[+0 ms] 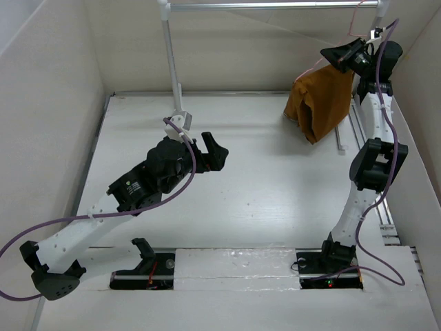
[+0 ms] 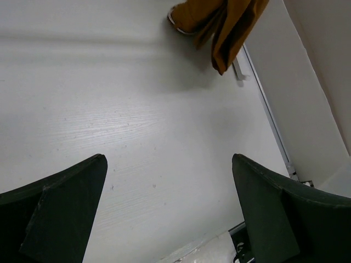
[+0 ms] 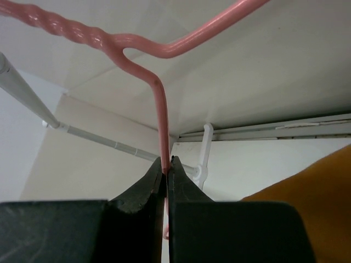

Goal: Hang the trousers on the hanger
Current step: Place the hanger at the clothesline, then reset both arms

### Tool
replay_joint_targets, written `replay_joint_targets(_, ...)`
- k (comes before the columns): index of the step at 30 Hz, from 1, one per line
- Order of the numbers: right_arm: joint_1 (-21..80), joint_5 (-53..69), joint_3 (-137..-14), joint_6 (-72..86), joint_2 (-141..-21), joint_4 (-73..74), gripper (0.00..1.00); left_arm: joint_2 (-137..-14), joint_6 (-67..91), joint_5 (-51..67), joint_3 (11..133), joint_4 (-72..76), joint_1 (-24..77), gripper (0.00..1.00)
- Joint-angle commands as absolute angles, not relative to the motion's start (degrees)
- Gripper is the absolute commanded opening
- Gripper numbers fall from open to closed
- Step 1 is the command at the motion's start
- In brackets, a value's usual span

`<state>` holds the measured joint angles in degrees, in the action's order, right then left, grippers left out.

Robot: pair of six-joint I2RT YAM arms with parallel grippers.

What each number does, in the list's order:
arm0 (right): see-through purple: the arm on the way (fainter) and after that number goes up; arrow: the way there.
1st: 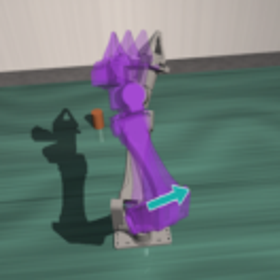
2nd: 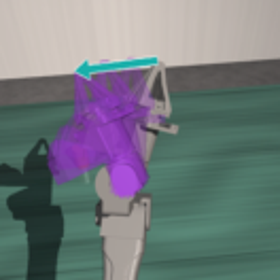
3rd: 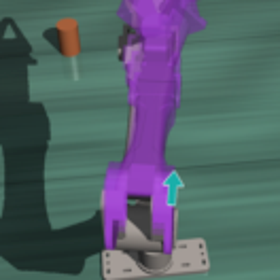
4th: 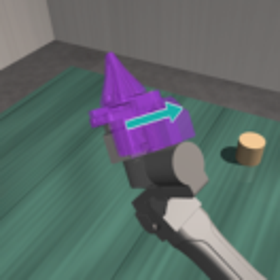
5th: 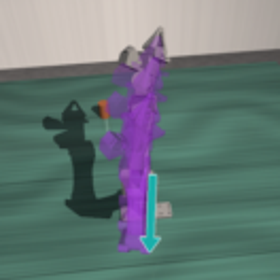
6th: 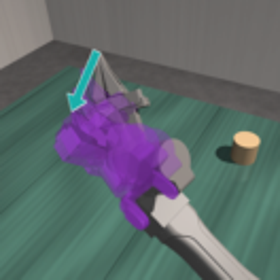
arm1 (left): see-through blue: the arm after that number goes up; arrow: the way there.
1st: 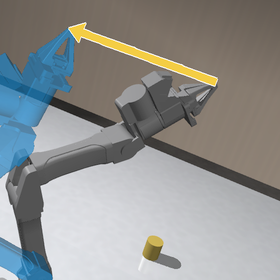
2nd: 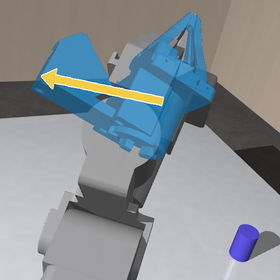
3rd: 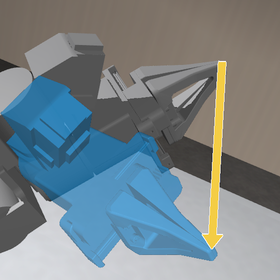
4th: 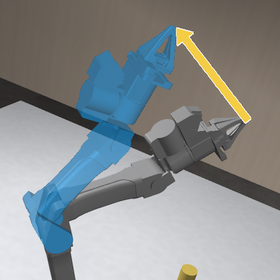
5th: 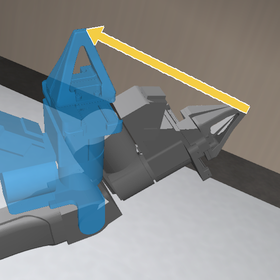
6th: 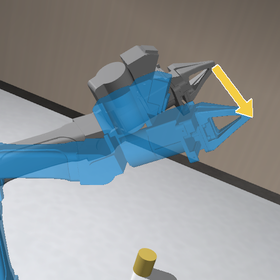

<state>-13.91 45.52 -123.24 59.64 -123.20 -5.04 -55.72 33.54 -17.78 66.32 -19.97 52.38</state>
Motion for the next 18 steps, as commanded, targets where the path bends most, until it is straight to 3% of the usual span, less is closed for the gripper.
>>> replay_joint_targets(1,-13.54,45.26,-119.64,58.62,-117.52,-12.74,0.01,-54.05,34.63,-18.02,66.44,-18.46,52.12,0.94)
replay_joint_targets(3,-13.54,44.83,-116.03,57.23,-114.53,-13.53,0.16,-54.14,34.72,-18.19,66.53,-18.11,52.12,0.94)
replay_joint_targets(4,-14.06,44.39,-113.23,56.52,-113.48,-13.45,0.35,-54.14,34.72,-18.19,66.36,-17.67,52.12,0.94)
replay_joint_targets(9,-16.6,42.28,-108.02,48.36,-103.91,-6.88,0.64,-55.72,34.19,-18.81,67.67,-17.14,52.12,0.99)
replay_joint_targets(10,-17.22,42.45,-107.67,47.38,-103.02,-6.33,1.0,-56.51,33.84,-18.9,68.72,-17.49,52.12,0.99)
replay_joint_targets(18,-21.45,47.1,-103.13,37.98,-90.81,-3.77,1.0,-61.26,32.69,-19.07,74.18,-18.8,52.12,0.99)
